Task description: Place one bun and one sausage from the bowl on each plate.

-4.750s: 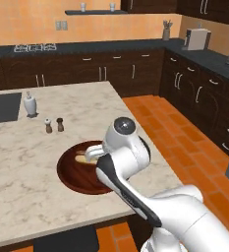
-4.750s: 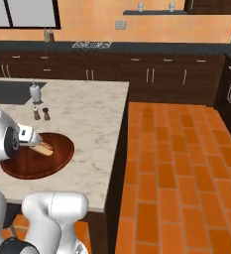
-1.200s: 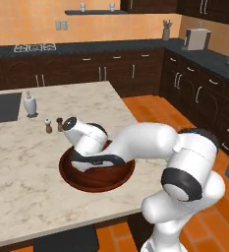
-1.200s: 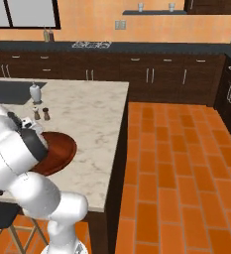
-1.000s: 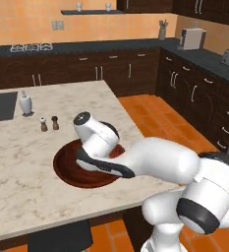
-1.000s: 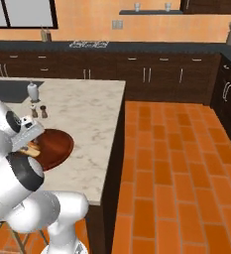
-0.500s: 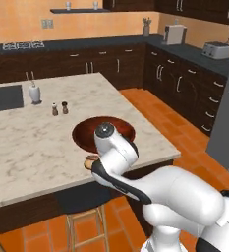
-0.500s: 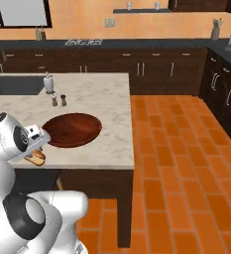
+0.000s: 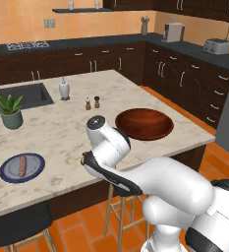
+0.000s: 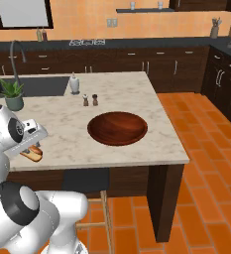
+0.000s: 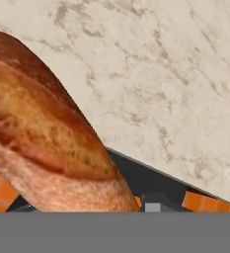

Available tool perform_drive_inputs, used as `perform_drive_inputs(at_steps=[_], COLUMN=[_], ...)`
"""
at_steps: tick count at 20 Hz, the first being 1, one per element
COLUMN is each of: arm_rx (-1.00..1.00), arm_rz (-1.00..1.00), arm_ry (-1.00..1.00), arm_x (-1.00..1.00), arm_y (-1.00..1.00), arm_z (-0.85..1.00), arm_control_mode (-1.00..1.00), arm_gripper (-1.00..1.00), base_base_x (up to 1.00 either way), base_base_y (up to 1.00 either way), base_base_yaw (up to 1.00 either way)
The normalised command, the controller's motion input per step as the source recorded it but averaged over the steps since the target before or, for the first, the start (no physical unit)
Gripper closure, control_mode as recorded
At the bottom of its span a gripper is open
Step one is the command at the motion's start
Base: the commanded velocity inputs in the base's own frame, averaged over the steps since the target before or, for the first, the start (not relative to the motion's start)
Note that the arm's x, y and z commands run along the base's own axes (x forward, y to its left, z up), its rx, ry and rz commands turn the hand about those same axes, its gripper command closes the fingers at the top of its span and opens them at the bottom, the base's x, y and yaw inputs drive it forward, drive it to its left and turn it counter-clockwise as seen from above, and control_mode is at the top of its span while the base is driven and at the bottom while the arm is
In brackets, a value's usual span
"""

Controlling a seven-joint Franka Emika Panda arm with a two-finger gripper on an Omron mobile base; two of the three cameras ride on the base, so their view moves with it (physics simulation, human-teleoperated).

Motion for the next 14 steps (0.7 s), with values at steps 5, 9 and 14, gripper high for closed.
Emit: perform_drive_inputs(at_steps=[5, 9, 14], arm_rx=[0.00, 0.00, 0.53], arm_rz=[0.00, 0.00, -0.07], arm_ry=[0.00, 0.00, 0.04], arm_x=[0.00, 0.00, 0.50], arm_y=[0.00, 0.00, 0.22], arm_z=[0.00, 0.00, 0.10], arm_control_mode=[1.00, 1.00, -1.00], arm_gripper=[1.00, 1.00, 1.00], base_base_x=[0.07, 0.73, 0.00], base_base_y=[1.00, 0.53, 0.00], base_base_yaw=[-0.25, -0.18, 0.00])
